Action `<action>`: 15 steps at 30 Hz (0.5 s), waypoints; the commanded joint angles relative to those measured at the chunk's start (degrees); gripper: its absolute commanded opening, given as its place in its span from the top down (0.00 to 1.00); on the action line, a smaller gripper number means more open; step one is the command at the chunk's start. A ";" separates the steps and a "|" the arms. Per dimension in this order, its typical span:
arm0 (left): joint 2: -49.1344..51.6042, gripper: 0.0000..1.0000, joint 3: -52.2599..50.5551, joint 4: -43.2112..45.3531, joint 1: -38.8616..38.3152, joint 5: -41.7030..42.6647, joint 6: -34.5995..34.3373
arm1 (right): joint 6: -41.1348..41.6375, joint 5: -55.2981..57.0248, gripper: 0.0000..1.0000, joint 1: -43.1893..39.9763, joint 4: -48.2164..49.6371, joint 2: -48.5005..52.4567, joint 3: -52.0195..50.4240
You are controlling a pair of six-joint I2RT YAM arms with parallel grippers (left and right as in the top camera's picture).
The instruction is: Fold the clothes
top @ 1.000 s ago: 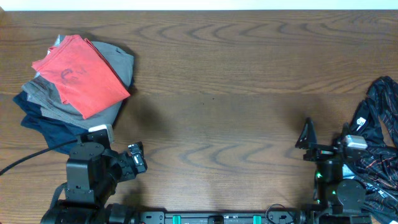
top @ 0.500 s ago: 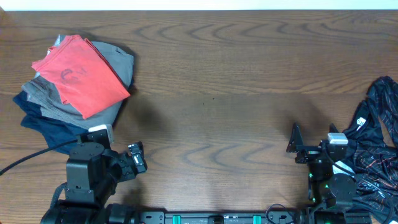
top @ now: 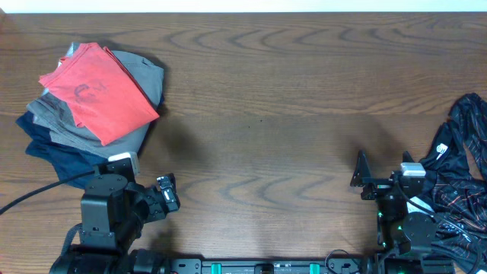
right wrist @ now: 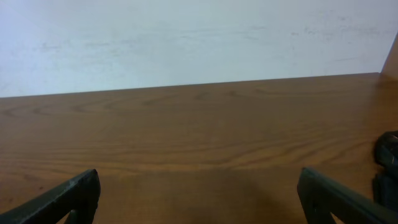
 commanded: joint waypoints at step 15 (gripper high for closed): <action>-4.35 0.02 -0.15 -0.85 2.43 -1.46 0.44 | -0.98 -0.61 0.01 -0.37 -0.17 -0.35 -0.04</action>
